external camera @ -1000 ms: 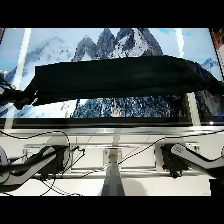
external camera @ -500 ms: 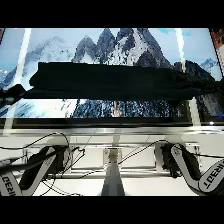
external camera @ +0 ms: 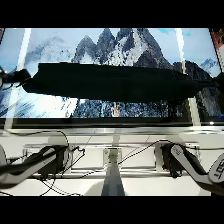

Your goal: Fold the clothes and pants, and hang the long-sleeved shirts on hangers.

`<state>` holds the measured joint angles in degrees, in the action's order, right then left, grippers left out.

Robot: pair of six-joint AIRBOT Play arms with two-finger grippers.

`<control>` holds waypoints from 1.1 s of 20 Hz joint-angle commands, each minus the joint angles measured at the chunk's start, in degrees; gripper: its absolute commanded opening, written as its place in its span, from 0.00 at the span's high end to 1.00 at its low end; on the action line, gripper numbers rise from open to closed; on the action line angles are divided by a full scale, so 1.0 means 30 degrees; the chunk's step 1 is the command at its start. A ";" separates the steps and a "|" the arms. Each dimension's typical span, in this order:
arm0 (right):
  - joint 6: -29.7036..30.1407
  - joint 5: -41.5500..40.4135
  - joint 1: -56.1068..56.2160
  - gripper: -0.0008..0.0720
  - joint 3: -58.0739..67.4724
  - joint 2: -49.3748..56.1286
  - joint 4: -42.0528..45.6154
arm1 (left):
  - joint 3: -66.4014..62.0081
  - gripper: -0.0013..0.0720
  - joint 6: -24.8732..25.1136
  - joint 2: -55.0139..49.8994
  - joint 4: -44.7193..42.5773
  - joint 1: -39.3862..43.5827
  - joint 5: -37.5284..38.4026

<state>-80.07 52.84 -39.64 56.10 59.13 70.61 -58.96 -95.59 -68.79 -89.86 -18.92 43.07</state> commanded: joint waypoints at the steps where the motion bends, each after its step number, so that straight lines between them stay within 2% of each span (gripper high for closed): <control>1: -0.0401 -0.4291 0.1399 0.93 0.0015 0.2929 -0.1137 | -0.3614 0.96 0.0015 -0.4342 0.0182 0.1217 -0.0437; 3: -0.2244 -0.7468 0.2266 0.93 0.0015 0.4503 -0.1297 | -0.5515 0.95 0.0007 -0.6397 0.0182 0.1902 -0.0605; 5: -0.3147 -0.9770 0.2936 0.93 0.0015 0.5785 -0.1807 | -0.6725 0.95 0.0000 -0.7934 0.0189 0.2535 -0.1166; 11: -0.3147 -1.3857 0.4466 0.92 0.0015 0.7854 -0.2157 | -0.6951 0.95 -0.0561 -0.8998 0.0175 0.3687 -0.5493; 12: -0.3111 -1.4608 0.4605 0.72 0.0015 0.7956 -0.2091 | -0.6958 0.90 -0.0554 -0.9020 0.0175 0.3687 -0.6171; 13: -0.3067 -1.5016 0.4699 0.21 0.0015 0.7963 -0.2062 | -0.6958 0.63 -0.0554 -0.9012 0.0109 0.3687 -0.6237; 14: -0.2914 -1.5227 0.4779 0.04 0.0058 0.7949 -0.1843 | -0.6958 0.06 -0.0554 -0.9005 0.0109 0.3687 -0.6135; 15: -0.2914 -1.5140 0.4772 0.03 0.0160 0.7949 -0.1632 | -0.6958 0.01 -0.0627 -0.8983 0.0117 0.3679 -0.5945; 18: -0.2914 -1.4746 0.4772 0.03 0.0393 0.7949 -0.1377 | -0.6958 0.02 -0.0619 -0.8663 0.0095 0.3534 -0.3985; 20: -0.2914 -1.4396 0.4772 0.03 0.0430 0.7934 -0.1333 | -0.6951 0.03 -0.0714 -0.8415 0.0102 0.3009 -0.1202; 22: -0.2885 -1.3857 0.4772 0.03 0.0430 0.7905 -0.0801 | -0.6951 0.04 -0.2040 -0.8284 -0.0073 0.1843 0.1923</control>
<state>-88.90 9.65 -25.43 57.19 82.83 66.59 -79.77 -98.59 -94.26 -89.54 -10.44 37.04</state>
